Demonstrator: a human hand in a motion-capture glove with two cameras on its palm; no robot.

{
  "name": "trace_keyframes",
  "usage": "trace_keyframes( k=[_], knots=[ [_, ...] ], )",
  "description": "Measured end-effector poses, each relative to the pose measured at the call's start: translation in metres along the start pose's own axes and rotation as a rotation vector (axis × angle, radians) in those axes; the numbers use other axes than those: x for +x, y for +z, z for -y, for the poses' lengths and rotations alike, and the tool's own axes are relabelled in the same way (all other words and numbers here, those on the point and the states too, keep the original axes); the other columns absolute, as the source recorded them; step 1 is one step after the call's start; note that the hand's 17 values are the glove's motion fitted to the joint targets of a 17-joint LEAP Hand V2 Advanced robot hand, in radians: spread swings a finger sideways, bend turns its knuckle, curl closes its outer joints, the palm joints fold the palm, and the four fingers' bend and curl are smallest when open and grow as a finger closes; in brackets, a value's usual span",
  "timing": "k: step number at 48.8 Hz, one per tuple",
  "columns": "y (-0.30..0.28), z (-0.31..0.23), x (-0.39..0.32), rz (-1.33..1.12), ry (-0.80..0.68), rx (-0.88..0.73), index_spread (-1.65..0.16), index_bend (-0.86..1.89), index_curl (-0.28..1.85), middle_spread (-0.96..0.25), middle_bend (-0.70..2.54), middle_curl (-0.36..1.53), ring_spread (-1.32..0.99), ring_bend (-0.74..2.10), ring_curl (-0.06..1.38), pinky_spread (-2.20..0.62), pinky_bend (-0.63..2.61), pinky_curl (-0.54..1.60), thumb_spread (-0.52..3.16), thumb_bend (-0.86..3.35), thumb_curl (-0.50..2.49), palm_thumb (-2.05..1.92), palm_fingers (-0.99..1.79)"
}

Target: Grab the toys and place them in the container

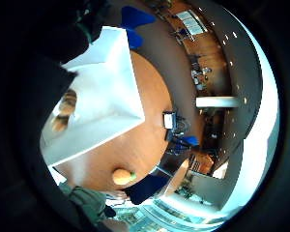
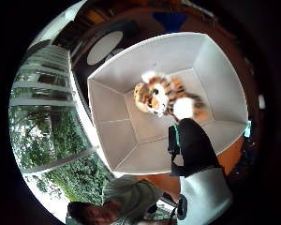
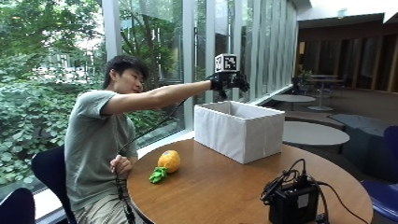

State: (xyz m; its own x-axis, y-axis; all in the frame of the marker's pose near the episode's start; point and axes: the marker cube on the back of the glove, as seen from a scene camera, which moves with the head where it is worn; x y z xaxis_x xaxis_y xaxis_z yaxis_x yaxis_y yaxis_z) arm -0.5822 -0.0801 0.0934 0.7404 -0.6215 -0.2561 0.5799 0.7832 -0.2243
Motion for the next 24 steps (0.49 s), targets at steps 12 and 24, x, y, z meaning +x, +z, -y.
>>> trace_keyframes(
  k=[12, 24],
  knots=[
    [-0.043, -0.068, 0.050, 0.061, 0.206, -0.015, -0.19, 0.17, 0.14, -0.06, 0.09, 0.49, -0.18, 0.57, 0.38, -0.09, 1.06, 0.40, 1.26, -0.03, 0.68, 0.31, -0.26],
    [-0.062, -0.173, 0.082, 0.362, 0.302, -0.062, -0.17, 0.10, 0.18, 0.00, 0.11, 0.38, -0.09, 0.50, 0.35, -0.03, 1.01, 0.37, 1.30, -0.02, 0.56, 0.25, -0.22]
  ],
)
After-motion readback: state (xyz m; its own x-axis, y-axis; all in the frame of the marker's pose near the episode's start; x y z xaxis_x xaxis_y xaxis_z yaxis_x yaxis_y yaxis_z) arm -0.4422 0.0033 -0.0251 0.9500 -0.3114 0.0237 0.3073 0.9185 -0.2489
